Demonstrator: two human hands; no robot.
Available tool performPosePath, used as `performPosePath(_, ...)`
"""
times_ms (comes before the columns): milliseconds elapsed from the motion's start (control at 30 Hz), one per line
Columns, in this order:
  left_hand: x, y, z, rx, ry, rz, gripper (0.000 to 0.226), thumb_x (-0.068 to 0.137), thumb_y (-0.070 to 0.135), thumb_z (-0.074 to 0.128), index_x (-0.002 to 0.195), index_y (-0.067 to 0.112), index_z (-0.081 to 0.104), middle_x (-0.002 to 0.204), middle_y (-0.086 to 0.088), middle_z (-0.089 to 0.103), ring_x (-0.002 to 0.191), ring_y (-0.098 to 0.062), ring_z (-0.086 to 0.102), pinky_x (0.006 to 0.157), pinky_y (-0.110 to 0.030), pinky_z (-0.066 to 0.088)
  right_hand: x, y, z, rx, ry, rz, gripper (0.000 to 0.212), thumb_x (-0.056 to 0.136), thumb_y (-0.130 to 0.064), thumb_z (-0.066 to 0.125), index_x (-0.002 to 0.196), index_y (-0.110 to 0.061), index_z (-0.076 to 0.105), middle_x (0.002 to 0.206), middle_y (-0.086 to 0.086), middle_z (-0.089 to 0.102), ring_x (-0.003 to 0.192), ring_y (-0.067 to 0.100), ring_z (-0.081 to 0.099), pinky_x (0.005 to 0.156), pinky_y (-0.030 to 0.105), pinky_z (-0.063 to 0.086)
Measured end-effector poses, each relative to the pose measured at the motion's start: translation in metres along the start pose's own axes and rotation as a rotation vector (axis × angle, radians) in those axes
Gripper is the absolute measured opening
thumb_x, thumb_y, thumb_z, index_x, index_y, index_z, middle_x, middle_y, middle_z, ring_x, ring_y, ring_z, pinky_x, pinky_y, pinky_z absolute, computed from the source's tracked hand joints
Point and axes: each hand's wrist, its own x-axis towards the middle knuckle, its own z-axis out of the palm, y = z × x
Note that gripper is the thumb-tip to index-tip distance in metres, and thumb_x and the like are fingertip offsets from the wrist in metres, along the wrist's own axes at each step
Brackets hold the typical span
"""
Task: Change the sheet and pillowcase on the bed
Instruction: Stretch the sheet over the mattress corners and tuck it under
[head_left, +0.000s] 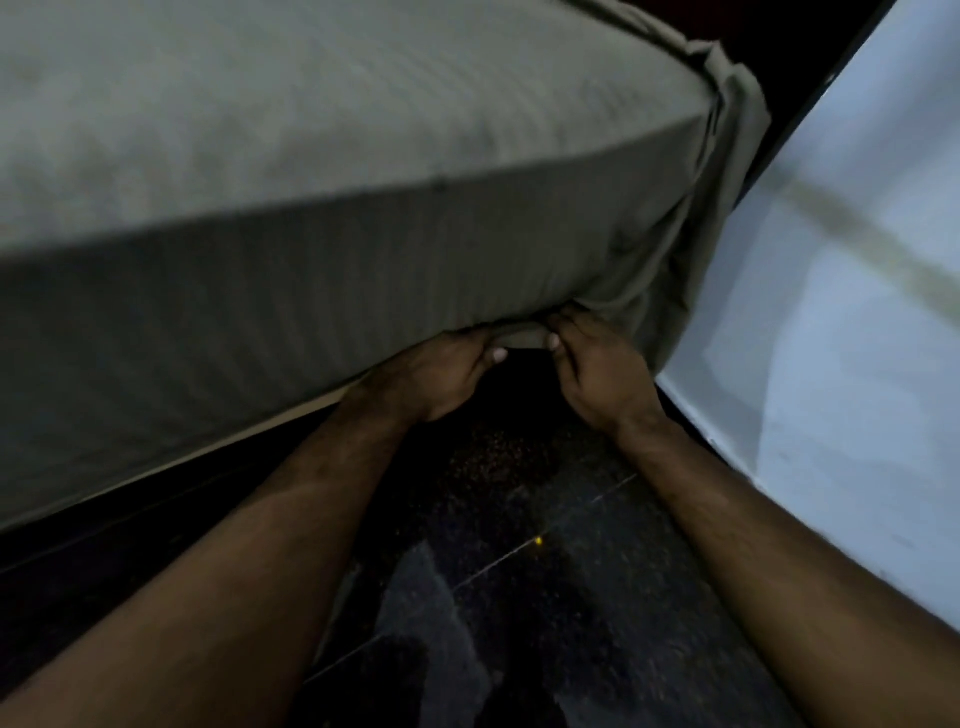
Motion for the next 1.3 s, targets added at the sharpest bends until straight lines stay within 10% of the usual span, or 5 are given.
performPosePath(233, 0.003, -0.004, 0.004, -0.005, -0.106, -0.025, 0.074, 0.1, 0.063, 0.018, 0.15, 0.013, 0.04, 0.153, -0.011, 0.046, 0.139, -0.023, 0.044, 0.117, -0.027, 0.026, 0.007, -0.001, 0.011, -0.176, 0.067, 0.206, 0.044, 0.103, -0.034, 0.037, 0.129, -0.008, 0.061, 0.128, 0.015, 0.059, 0.114, 0.033, 0.055, 0.098, 0.041, 0.047)
performPosePath(400, 0.027, 0.0, 0.007, 0.285, -0.097, 0.146, 0.082, 0.094, 0.06, 0.007, 0.15, 0.01, 0.039, 0.149, -0.016, 0.05, 0.14, -0.03, 0.041, 0.121, -0.037, 0.022, 0.045, 0.003, 0.01, -0.229, -0.22, 0.192, 0.034, 0.08, -0.018, 0.041, 0.07, -0.003, 0.07, 0.072, 0.018, 0.069, 0.067, 0.034, 0.066, 0.063, 0.035, 0.052)
performPosePath(600, 0.073, 0.027, 0.03, 0.141, -0.031, -0.011, 0.067, 0.101, 0.046, 0.015, 0.138, 0.007, 0.054, 0.141, -0.022, 0.056, 0.133, -0.034, 0.049, 0.117, -0.04, 0.03, 0.099, 0.081, -0.027, 0.007, -0.68, 0.122, 0.047, 0.109, -0.042, 0.03, 0.151, -0.025, 0.042, 0.16, -0.001, 0.035, 0.145, 0.019, 0.034, 0.121, 0.027, 0.018)
performPosePath(967, 0.105, 0.029, 0.034, -0.052, 0.186, 0.073, 0.049, 0.106, 0.034, 0.031, 0.141, 0.011, 0.056, 0.145, -0.014, 0.054, 0.133, -0.031, 0.049, 0.118, -0.025, 0.019, 0.008, 0.043, 0.005, -0.269, 0.138, 0.083, 0.025, 0.094, -0.025, 0.054, 0.108, -0.011, 0.069, 0.115, 0.016, 0.067, 0.105, 0.035, 0.061, 0.09, 0.043, 0.048)
performPosePath(1300, 0.11, 0.039, 0.04, -0.069, 0.169, -0.071, 0.035, 0.108, 0.014, 0.039, 0.13, -0.004, 0.06, 0.131, -0.024, 0.061, 0.117, -0.034, 0.059, 0.105, -0.03, 0.029, 0.039, 0.065, 0.001, -0.017, -0.067, 0.242, 0.061, 0.096, -0.037, 0.024, 0.121, 0.003, 0.064, 0.125, 0.026, 0.063, 0.116, 0.039, 0.059, 0.102, 0.039, 0.038)
